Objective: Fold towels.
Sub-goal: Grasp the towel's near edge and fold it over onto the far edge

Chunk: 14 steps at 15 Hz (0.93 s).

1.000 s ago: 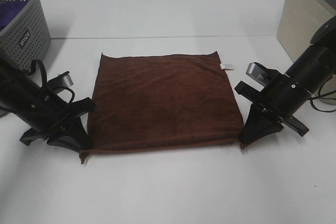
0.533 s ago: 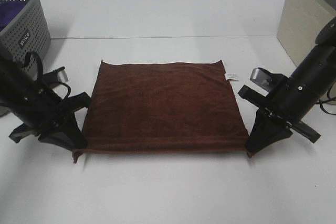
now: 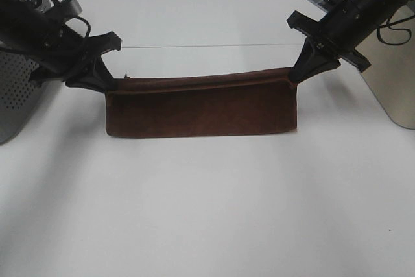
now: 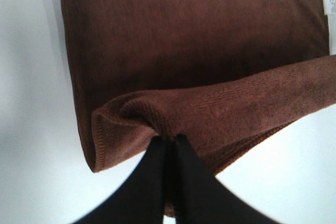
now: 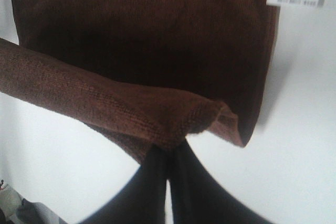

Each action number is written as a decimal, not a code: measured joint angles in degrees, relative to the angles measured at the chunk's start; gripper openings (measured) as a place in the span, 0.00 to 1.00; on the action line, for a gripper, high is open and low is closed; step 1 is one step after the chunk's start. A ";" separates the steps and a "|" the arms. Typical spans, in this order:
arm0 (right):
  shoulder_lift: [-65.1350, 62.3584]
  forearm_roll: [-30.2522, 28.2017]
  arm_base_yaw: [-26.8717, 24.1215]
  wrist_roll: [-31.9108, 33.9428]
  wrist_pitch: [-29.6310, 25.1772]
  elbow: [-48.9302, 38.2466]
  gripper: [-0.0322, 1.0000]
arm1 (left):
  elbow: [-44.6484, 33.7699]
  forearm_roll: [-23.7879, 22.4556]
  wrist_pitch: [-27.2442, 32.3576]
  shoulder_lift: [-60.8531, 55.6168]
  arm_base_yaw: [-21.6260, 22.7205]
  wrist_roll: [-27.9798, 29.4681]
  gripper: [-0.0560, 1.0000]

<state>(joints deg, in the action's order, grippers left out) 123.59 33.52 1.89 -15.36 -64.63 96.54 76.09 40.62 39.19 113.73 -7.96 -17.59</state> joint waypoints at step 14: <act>18.33 -0.29 0.40 0.11 5.73 22.23 0.10 | 12.66 -1.89 -11.12 13.75 0.06 0.52 0.18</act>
<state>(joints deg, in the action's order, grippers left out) 141.92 33.23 2.29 -15.24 -58.90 118.77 88.75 38.73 28.07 127.48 -7.91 -17.07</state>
